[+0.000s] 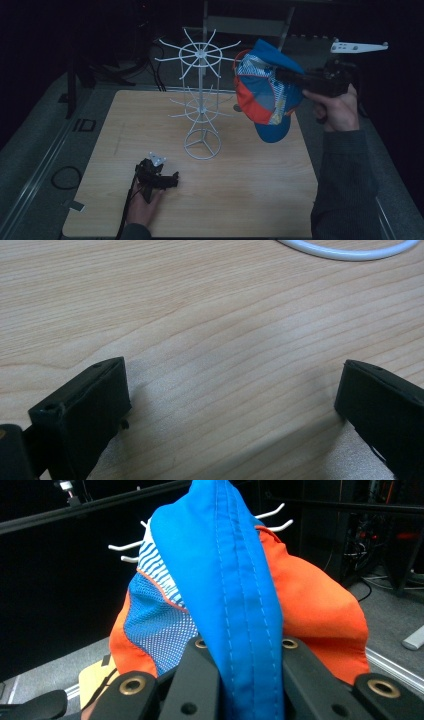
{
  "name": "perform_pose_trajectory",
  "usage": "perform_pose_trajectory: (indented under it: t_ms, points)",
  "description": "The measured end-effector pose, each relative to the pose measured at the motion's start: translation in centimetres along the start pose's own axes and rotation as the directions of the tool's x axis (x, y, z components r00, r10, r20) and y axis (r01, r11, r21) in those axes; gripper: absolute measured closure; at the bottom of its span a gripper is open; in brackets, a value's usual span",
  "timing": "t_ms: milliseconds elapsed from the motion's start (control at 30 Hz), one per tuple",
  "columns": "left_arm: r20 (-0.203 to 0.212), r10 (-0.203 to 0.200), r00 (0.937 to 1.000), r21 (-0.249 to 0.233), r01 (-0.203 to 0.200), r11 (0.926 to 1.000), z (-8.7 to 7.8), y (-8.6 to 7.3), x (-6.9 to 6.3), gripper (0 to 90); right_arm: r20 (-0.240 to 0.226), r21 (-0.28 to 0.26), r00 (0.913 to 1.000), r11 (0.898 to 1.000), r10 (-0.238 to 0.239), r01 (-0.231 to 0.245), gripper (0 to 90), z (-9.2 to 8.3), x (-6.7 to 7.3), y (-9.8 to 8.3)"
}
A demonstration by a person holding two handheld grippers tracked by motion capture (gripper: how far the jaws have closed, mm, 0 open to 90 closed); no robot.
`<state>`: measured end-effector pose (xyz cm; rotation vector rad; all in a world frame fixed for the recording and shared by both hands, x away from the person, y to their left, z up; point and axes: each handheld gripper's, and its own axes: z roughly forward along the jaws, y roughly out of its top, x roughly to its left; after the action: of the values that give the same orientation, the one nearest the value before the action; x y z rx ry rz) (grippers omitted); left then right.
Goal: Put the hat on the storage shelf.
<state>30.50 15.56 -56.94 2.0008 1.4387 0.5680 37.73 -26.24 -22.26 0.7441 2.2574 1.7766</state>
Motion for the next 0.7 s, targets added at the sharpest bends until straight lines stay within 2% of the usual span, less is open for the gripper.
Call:
perform_pose_trajectory:
  t_ms: [433,700]
  points:
    - [0.000,-0.002,1.0000,-0.003,0.002,1.0000,0.0,0.0,0.0,1.4,0.000,0.050,0.9995,0.998,0.031,-0.031,87.2,2.1,-1.1,-1.7]
    - [-0.001,0.000,1.0000,0.001,0.000,1.0000,0.0,0.0,0.0,1.4,0.018,0.105,0.9990,0.994,0.042,-0.043,84.4,3.5,-1.5,-2.9]
